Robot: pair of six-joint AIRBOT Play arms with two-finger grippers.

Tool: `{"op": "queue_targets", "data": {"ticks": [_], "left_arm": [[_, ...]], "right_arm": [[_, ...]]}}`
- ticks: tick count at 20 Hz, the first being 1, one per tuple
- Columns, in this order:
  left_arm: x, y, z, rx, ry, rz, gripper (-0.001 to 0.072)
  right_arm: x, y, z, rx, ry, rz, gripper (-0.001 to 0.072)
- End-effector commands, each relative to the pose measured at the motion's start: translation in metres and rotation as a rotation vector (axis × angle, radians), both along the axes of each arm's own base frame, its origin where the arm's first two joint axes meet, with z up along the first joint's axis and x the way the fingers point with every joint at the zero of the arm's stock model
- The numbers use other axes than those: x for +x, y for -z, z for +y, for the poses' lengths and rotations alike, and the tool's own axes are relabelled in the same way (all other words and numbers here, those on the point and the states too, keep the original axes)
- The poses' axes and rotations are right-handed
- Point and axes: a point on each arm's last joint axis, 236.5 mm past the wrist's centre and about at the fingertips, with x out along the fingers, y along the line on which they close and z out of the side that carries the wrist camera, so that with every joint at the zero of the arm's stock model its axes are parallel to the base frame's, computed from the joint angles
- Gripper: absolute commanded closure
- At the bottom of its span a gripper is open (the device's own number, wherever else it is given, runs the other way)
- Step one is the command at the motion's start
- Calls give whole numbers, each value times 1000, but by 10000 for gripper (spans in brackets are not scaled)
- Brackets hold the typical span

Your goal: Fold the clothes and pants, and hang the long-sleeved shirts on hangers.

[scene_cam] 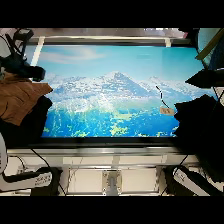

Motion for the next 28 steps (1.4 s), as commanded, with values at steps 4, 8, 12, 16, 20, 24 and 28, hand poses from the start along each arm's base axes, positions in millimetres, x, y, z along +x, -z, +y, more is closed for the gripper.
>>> {"op": "queue_targets", "data": {"ticks": [4,8,12,16,20,24,28], "left_arm": [[-25,85,130,47,-364,223,-7],[-21,150,160,28,-404,322,-7],[-28,200,183,102,-400,439,-6],[-19,226,194,142,-372,442,-4],[-17,234,193,146,-322,465,697],[-10,189,180,180,-246,438,697],[17,62,134,191,-193,137,697]], "right_arm": [[19,-3,-25,-149,-15,-110,683],[27,-20,-4,10,46,-137,682],[35,-33,6,71,40,-187,88],[35,-34,7,105,73,-169,93],[35,-34,8,110,74,-169,102],[34,-38,13,146,78,-166,102],[31,-50,13,123,68,-188,152]]}}
